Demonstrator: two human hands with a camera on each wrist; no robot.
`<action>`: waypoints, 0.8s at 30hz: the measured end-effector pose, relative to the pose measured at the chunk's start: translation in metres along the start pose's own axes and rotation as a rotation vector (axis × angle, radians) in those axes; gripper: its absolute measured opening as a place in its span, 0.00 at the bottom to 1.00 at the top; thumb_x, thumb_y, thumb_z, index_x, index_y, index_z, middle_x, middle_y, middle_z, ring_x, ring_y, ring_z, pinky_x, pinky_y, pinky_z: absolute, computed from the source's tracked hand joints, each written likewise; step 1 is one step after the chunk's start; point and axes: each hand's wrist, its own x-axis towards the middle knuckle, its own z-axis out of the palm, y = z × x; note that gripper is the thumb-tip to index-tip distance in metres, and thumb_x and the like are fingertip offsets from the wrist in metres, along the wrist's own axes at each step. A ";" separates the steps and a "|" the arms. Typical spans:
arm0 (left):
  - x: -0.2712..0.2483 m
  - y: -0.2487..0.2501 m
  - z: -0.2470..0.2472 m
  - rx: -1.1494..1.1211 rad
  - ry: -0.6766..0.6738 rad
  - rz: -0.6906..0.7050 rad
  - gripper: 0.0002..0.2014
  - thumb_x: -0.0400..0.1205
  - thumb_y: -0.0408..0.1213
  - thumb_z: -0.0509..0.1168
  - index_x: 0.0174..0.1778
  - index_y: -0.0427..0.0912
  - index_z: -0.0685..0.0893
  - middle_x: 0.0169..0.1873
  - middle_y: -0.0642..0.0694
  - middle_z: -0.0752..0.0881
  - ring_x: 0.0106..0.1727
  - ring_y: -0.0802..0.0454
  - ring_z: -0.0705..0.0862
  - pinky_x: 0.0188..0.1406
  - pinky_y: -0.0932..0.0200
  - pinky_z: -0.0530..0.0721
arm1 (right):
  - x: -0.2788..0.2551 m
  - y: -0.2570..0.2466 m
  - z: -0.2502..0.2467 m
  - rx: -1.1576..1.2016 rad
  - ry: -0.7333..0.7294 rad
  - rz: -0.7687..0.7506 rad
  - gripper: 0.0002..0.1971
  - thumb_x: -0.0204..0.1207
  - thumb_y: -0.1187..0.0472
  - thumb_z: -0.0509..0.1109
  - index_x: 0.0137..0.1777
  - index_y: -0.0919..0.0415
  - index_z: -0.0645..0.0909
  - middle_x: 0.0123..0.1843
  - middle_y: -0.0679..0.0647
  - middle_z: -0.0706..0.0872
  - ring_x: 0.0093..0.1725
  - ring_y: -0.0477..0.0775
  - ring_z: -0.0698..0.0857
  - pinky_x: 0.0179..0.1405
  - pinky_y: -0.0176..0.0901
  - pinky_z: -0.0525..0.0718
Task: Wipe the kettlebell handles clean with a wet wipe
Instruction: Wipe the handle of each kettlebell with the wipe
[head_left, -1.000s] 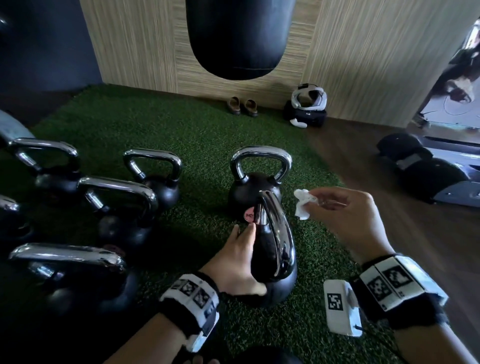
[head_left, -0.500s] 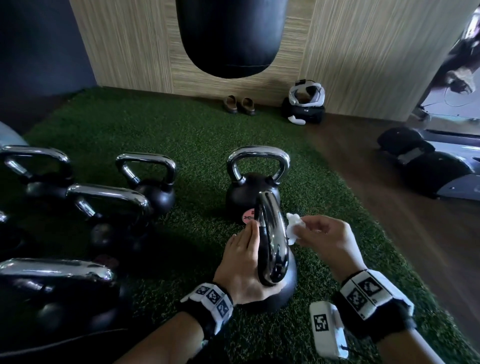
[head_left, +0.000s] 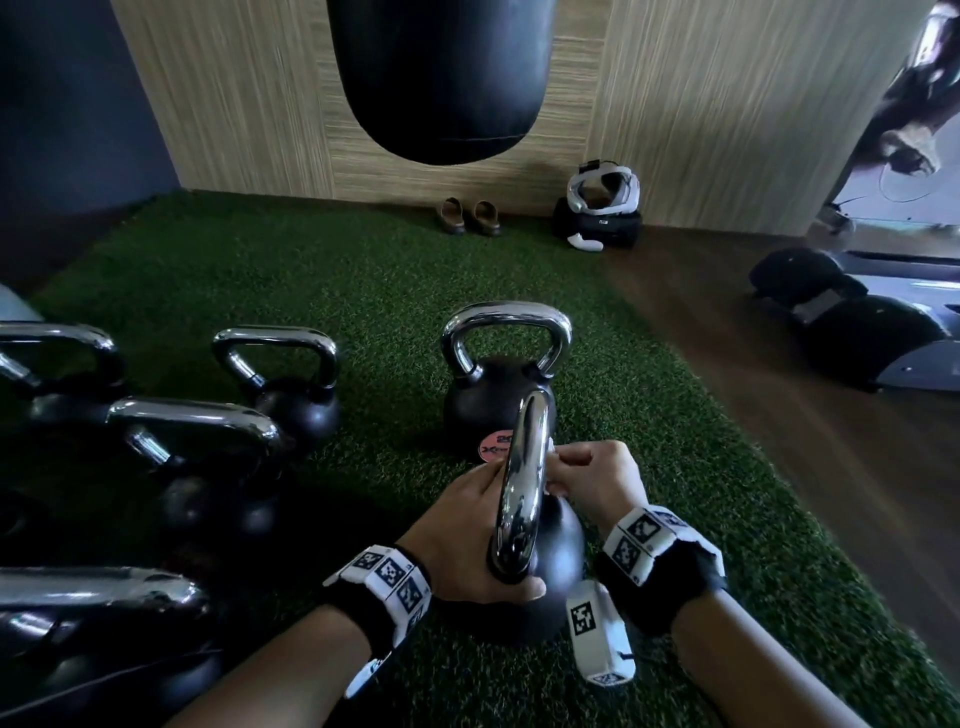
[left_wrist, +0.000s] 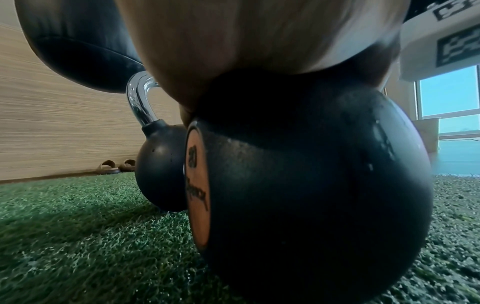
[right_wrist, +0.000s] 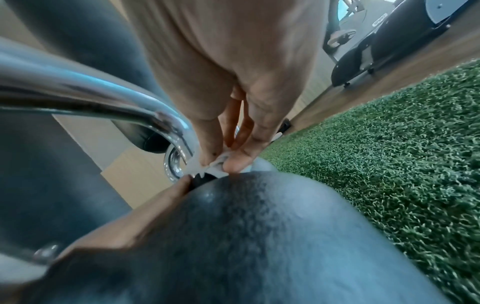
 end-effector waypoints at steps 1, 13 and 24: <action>0.000 0.000 -0.001 0.007 0.002 -0.012 0.53 0.64 0.64 0.83 0.82 0.44 0.71 0.75 0.46 0.78 0.76 0.46 0.78 0.78 0.48 0.75 | 0.003 -0.004 -0.002 0.019 0.001 -0.008 0.02 0.73 0.59 0.83 0.44 0.56 0.95 0.35 0.50 0.95 0.38 0.51 0.95 0.51 0.57 0.94; 0.010 0.002 -0.012 -0.084 -0.048 -0.116 0.51 0.63 0.59 0.85 0.79 0.51 0.68 0.72 0.51 0.80 0.74 0.51 0.79 0.78 0.48 0.77 | 0.020 -0.024 -0.017 -0.066 0.052 -0.229 0.07 0.75 0.61 0.82 0.52 0.57 0.94 0.38 0.48 0.94 0.35 0.39 0.92 0.42 0.34 0.91; 0.020 -0.002 -0.021 -0.093 -0.167 -0.220 0.51 0.65 0.59 0.85 0.81 0.56 0.66 0.73 0.58 0.77 0.75 0.56 0.78 0.80 0.50 0.76 | 0.030 -0.038 -0.024 -0.248 0.160 -0.572 0.12 0.75 0.62 0.82 0.57 0.58 0.93 0.41 0.51 0.91 0.38 0.51 0.91 0.43 0.55 0.92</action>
